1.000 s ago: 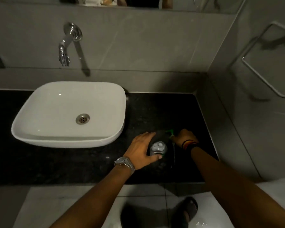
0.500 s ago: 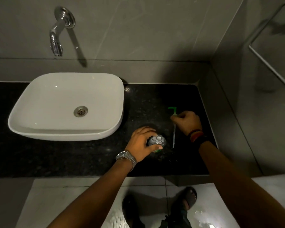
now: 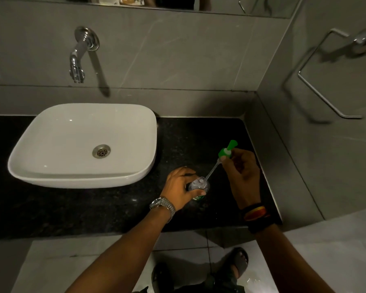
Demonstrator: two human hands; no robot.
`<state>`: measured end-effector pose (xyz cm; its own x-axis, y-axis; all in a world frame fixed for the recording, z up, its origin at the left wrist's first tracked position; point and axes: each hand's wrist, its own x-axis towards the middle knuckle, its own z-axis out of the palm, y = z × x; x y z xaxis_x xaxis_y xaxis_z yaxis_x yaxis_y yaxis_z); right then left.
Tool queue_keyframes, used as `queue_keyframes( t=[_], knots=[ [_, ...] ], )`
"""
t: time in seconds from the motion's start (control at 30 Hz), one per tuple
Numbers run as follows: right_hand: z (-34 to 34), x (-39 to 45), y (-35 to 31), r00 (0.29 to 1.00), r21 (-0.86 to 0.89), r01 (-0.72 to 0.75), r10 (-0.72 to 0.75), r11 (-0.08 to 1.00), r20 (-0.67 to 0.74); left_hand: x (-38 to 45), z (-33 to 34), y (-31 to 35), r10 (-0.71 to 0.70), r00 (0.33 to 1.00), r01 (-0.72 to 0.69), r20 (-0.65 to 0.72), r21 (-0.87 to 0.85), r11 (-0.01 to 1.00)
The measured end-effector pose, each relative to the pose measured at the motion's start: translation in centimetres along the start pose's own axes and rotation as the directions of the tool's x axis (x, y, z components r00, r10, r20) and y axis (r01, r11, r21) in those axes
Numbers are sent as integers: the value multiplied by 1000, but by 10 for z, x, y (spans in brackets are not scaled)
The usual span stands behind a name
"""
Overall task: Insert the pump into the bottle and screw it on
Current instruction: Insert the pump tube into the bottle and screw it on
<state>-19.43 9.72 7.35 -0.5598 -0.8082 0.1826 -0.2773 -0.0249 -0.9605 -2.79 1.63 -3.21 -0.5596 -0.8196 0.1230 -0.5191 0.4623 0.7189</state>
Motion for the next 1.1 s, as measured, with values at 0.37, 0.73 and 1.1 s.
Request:
queue_keyframes(
  t=[0.37,0.73,1.1],
  knots=[
    [11,-4,34,993,-144,91,-79,985,83,0,0,1,10,1000,-10,0,31,999],
    [13,-6,62,925,-381,109,46,918,376,1,0,-2,7,999,-9,48,45,999],
    [15,-5,61,938,-487,156,26,860,347,2,3,-4,-5,999,1,40,97,995]
  ],
)
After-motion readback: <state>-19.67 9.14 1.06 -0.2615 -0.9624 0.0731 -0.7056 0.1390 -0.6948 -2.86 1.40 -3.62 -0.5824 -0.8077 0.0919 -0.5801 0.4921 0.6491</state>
